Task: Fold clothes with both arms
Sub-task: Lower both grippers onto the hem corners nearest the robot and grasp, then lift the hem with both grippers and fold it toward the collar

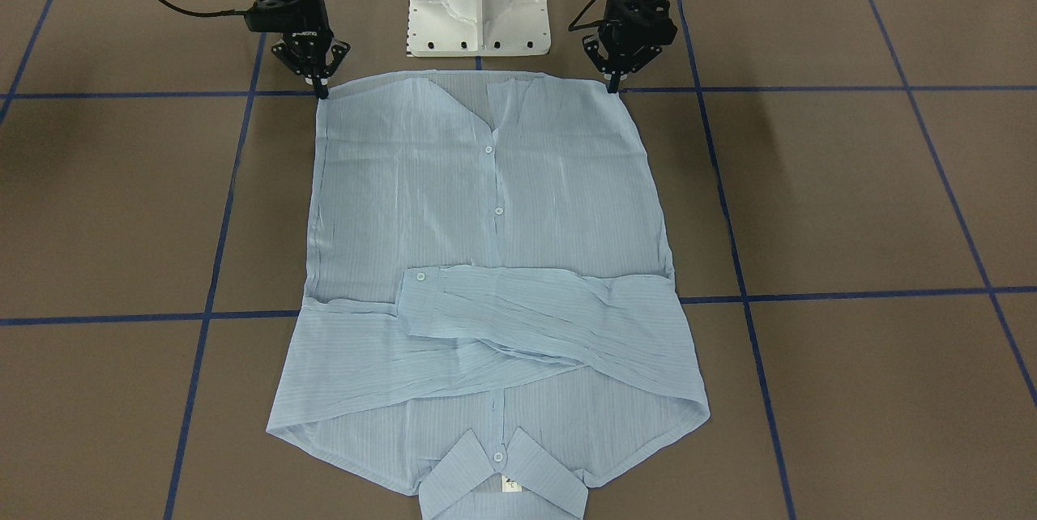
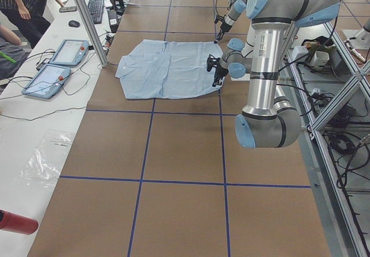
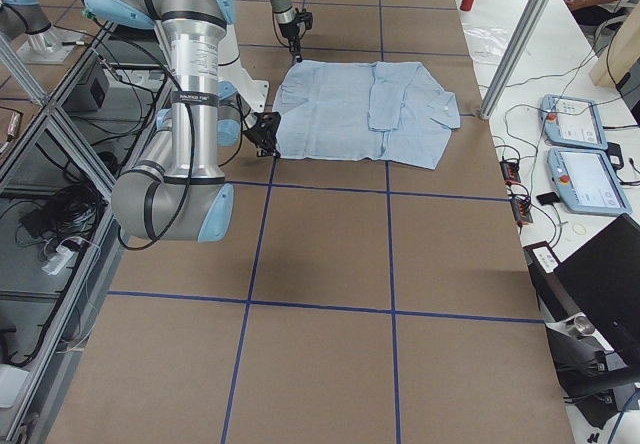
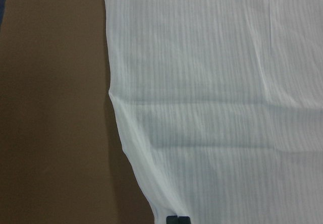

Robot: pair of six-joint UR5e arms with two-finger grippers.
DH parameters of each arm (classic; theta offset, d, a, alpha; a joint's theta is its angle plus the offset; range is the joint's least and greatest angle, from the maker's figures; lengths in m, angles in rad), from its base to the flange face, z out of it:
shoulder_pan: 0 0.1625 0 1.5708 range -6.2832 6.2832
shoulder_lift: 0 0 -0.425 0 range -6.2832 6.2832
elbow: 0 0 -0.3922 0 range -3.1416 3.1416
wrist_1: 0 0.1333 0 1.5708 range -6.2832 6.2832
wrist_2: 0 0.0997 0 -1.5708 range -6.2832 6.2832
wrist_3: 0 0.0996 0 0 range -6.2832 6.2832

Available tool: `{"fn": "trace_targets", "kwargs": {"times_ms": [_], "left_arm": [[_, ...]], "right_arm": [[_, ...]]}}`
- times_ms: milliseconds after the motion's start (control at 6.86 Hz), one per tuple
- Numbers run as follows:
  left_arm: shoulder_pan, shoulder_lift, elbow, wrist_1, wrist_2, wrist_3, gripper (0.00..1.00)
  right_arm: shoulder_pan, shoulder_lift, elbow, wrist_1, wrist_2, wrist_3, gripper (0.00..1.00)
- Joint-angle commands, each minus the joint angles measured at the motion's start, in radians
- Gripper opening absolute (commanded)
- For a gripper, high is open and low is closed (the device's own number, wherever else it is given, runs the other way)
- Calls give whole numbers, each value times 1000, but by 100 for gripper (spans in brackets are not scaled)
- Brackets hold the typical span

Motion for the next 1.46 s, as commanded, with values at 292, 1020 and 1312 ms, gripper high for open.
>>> {"fn": "trace_targets", "kwargs": {"times_ms": [292, 1020, 1312], "left_arm": [[6, 47, -153, 8, -59, 8, 0], [43, 54, -510, 284, -245, 37, 0], [-148, -82, -310, 284, -241, 186, 0]], "right_arm": [[2, -23, 418, -348, 147, 2, 0], [26, 21, 675, -622, 267, -5, 0], [186, 157, 556, -626, 270, -47, 0]]}}
